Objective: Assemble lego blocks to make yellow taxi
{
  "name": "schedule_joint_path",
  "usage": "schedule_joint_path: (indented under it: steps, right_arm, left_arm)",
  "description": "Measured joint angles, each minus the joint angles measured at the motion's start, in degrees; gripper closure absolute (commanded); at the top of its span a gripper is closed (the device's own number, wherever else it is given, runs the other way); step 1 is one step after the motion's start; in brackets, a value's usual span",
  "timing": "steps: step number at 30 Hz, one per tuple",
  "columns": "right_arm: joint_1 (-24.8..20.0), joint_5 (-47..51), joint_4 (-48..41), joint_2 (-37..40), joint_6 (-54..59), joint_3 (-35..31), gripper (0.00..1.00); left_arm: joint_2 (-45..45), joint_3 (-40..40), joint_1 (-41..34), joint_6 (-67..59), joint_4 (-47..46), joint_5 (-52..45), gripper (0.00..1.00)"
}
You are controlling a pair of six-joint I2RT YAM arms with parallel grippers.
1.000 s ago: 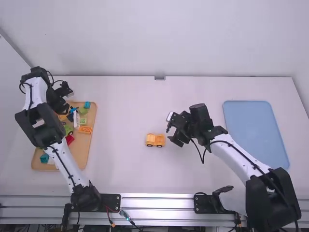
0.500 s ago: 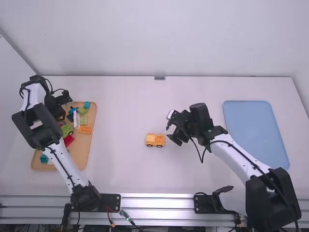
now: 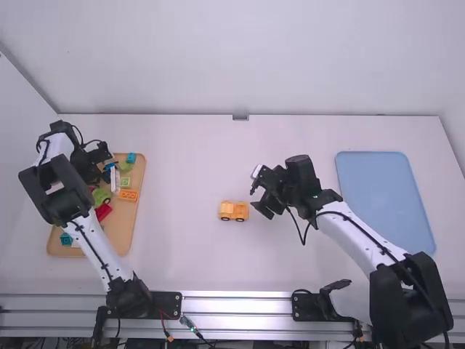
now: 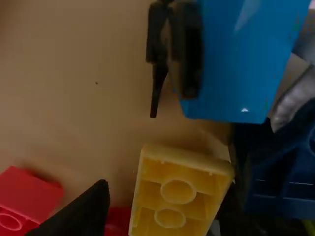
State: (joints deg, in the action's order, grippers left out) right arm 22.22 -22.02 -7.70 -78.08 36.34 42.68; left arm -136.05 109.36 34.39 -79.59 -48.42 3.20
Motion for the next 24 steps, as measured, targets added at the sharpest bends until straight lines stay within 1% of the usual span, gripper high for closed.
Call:
schedule_joint_path:
  steps: [1, 5, 7, 10, 17, 21, 23, 24]
  right_arm:
    - [0.0, 0.0, 0.0, 0.0, 0.0, 0.0, 0.01]
    - [0.0, -0.1, 0.0, 0.0, 0.0, 0.0, 0.01]
    - [0.0, -0.1, 0.0, 0.0, 0.0, 0.0, 0.01]
    - [0.0, -0.1, 0.0, 0.0, -0.1, 0.0, 0.01]
    - [0.0, -0.1, -0.1, 0.0, -0.2, 0.0, 0.01]
    - [0.0, -0.1, -0.1, 0.0, -0.2, 0.0, 0.01]
    - [0.0, -0.1, -0.1, 0.0, -0.1, 0.0, 0.01]
    - [0.0, -0.1, -0.1, 0.0, -0.1, 0.0, 0.01]
  left_arm:
    - [0.0, -0.1, 0.0, 0.0, 0.3, 0.0, 0.52]
    - [0.0, -0.2, 0.1, 0.1, 0.5, 0.0, 0.55]
    - [0.0, -0.2, 0.1, 0.2, 0.6, 0.0, 0.54]
    - [0.0, -0.2, 0.2, 0.3, 0.5, 0.0, 0.48]
    - [0.0, -0.2, 0.3, 0.3, 0.2, 0.0, 0.49]
    - [0.0, -0.2, 0.3, 0.3, 0.0, 0.2, 0.52]
    - [0.0, -0.2, 0.3, 0.2, -0.2, 0.3, 0.57]
    - [0.0, -0.2, 0.3, 0.3, -0.2, 0.4, 0.57]
